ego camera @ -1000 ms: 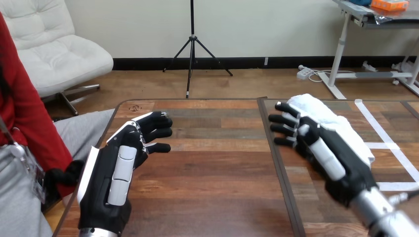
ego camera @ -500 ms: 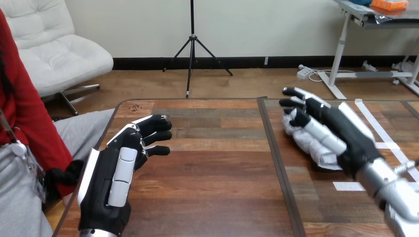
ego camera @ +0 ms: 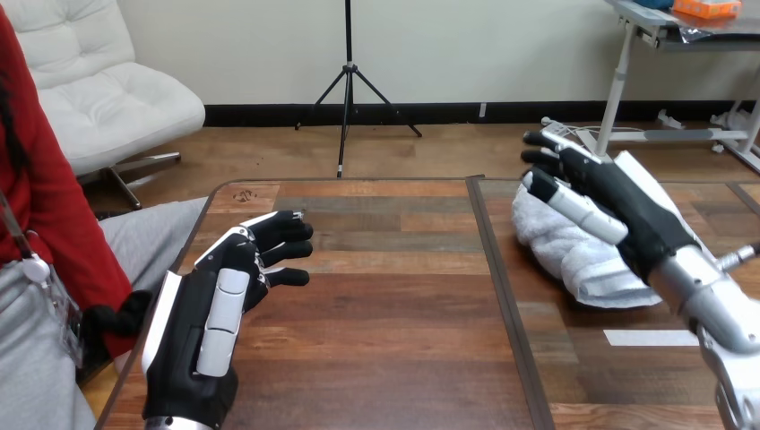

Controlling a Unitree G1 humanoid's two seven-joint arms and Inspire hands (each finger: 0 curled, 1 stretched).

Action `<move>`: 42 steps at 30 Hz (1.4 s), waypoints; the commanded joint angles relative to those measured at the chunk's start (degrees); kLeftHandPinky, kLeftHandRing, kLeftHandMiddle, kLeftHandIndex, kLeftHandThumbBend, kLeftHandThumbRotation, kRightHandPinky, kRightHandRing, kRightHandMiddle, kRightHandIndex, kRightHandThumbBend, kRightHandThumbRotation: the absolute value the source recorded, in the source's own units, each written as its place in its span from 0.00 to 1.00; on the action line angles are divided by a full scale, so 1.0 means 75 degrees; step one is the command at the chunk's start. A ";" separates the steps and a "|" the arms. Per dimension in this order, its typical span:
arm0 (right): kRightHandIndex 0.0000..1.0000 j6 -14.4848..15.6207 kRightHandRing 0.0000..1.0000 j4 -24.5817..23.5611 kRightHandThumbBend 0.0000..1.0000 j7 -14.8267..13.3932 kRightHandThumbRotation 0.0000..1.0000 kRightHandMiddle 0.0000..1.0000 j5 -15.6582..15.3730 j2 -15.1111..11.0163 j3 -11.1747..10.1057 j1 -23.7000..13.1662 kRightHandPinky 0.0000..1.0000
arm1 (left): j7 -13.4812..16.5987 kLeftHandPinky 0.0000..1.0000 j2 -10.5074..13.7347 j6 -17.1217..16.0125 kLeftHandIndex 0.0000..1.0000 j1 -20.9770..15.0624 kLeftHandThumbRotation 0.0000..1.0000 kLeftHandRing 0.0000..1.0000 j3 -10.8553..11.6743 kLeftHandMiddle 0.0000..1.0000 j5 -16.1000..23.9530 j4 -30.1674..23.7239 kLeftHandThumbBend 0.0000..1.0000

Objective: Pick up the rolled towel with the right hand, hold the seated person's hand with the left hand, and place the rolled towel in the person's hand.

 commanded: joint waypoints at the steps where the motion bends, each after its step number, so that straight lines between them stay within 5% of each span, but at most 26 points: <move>1: 0.96 -0.0655 0.92 0.1146 1.00 -0.0379 0.87 0.93 -0.0350 -0.0314 0.0138 -0.1578 0.88 | -0.0088 0.62 -0.0132 -0.0390 0.69 -0.0617 1.00 0.73 0.0072 0.73 -0.0155 0.0104 0.74; 11: 0.97 -0.1006 0.91 0.2388 1.00 -0.0879 0.87 0.93 -0.0751 -0.0348 0.0196 -0.2301 0.87 | -0.0103 0.61 -0.0108 -0.0401 0.69 -0.0670 1.00 0.73 0.0119 0.73 -0.0139 0.0175 0.72; 23: 0.98 -0.0976 0.89 0.3680 1.00 -0.1422 0.87 0.93 -0.1033 -0.0356 0.0287 -0.3129 0.86 | -0.0066 0.60 -0.0103 -0.0440 0.69 -0.0727 1.00 0.72 0.0185 0.72 -0.0110 0.0283 0.69; 35: 0.99 -0.0450 0.88 0.4673 1.00 -0.1808 0.84 0.93 -0.1370 -0.0341 0.0508 -0.3808 0.80 | -0.0146 0.60 -0.0067 -0.0529 0.69 -0.0782 1.00 0.71 0.0216 0.71 -0.0162 0.0383 0.68; 42: 1.00 0.0036 0.89 0.5079 1.00 -0.2094 0.82 0.94 -0.1910 -0.0367 0.0923 -0.4097 0.77 | -0.0188 0.60 -0.0067 -0.0528 0.69 -0.0766 1.00 0.71 0.0226 0.71 -0.0179 0.0373 0.68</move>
